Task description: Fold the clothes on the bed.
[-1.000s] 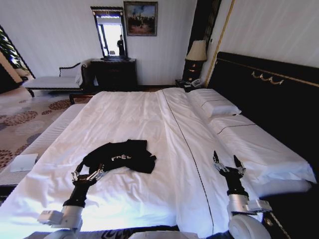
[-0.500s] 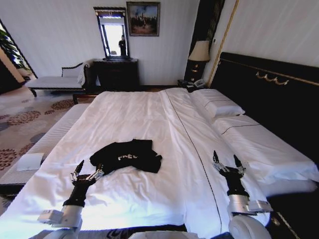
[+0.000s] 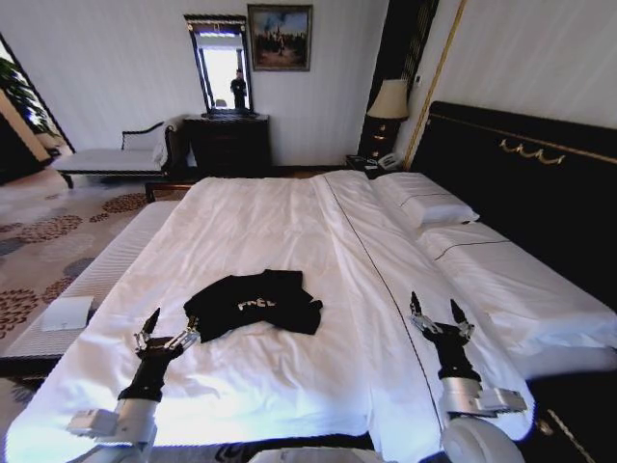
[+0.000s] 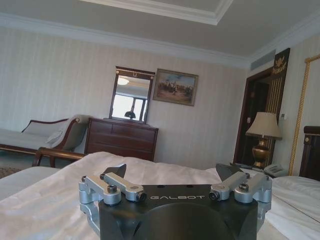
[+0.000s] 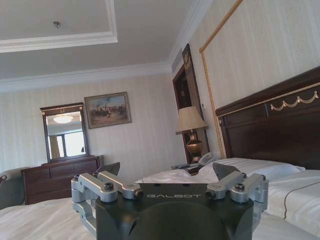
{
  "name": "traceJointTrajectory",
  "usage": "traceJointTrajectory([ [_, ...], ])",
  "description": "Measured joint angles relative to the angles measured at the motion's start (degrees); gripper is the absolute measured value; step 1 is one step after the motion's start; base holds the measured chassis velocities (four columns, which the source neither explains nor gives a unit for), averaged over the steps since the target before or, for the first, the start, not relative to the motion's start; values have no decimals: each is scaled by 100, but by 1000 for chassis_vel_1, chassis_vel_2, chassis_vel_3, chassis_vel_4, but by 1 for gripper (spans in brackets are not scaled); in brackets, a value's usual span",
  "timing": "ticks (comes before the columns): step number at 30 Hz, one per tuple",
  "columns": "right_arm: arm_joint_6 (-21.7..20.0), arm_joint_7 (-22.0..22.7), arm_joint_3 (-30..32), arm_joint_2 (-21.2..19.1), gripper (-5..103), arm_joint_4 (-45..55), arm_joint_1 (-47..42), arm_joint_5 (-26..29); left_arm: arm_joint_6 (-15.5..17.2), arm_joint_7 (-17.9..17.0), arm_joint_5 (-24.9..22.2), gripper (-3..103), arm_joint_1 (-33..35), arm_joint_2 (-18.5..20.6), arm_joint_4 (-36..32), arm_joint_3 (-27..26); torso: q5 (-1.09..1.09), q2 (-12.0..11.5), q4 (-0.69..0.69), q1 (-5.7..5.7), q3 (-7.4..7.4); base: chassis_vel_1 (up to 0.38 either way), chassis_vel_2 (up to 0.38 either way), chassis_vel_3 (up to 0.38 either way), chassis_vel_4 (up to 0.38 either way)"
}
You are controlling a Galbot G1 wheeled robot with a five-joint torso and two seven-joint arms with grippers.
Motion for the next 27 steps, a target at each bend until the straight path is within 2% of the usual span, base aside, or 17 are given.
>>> traceJointTrajectory([
  [17,38,-19,-81,62,100,-91,-13,-59,-80,-2,-21,100,26,-57,81,-13,0,0,0,0,0,49,86,-47,-79],
  [22,-2,-14,-115,-10,100,-174,94,-37,-5,-44,-103,100,-34,-115,117,-21,0,0,0,0,0,50,83,-41,-79],
  [27,11,-20,-127,-3,100,-193,131,-11,9,-46,11,100,-39,-158,160,32,-1,0,0,0,0,46,86,-29,-84],
])
